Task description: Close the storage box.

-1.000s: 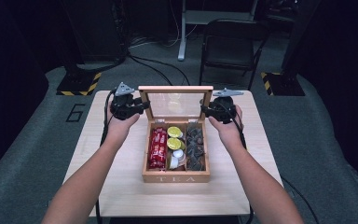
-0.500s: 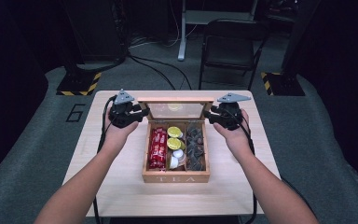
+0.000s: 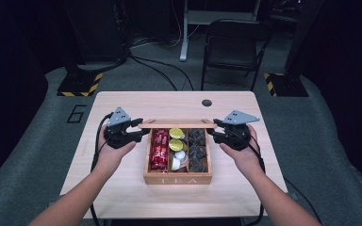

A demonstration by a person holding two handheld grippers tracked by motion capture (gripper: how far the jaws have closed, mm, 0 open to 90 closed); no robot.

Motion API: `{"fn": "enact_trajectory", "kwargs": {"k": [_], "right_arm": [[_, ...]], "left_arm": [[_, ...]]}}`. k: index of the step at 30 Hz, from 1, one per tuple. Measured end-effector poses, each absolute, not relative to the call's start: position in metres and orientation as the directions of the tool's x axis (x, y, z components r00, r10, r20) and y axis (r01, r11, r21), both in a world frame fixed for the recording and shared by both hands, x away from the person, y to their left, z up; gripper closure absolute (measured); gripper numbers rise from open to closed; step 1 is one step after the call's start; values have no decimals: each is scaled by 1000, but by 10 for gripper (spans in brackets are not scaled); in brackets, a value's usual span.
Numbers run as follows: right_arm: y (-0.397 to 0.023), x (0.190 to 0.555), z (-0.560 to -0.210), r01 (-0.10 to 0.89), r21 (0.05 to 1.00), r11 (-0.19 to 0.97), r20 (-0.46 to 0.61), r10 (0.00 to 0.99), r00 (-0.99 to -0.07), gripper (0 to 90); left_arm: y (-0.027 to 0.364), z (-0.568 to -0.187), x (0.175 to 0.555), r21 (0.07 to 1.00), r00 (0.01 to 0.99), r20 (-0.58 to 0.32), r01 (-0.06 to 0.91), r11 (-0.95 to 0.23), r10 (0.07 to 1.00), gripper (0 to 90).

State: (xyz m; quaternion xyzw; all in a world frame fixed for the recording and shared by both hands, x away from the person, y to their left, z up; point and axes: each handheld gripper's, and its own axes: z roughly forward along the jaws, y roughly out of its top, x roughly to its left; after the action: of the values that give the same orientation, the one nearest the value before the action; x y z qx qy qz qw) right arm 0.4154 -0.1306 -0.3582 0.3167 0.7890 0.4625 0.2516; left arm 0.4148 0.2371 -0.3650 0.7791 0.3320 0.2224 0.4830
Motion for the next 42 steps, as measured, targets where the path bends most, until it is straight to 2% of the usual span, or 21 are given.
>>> {"fn": "enact_trajectory", "kwargs": {"k": [8, 15, 26, 37, 42], "right_arm": [[-134, 397, -372, 262, 901, 345, -88, 738, -669, 558], [-136, 386, -386, 278, 899, 340, -66, 731, -680, 545], [-136, 360, -403, 252, 894, 371, -110, 726, -679, 530], [-138, 348, -413, 251, 896, 366, -100, 717, -690, 532], [-137, 341, -416, 252, 893, 372, -106, 720, -686, 531]], "left_arm": [[240, -376, 398, 909, 684, -9, 309, -278, 729, 505], [240, -394, 385, 900, 688, 6, 313, -304, 726, 490], [239, -415, 367, 900, 678, -30, 338, -275, 735, 479], [239, -418, 347, 893, 689, 28, 308, -329, 724, 477], [239, -422, 346, 895, 691, 13, 314, -316, 723, 474]]}}
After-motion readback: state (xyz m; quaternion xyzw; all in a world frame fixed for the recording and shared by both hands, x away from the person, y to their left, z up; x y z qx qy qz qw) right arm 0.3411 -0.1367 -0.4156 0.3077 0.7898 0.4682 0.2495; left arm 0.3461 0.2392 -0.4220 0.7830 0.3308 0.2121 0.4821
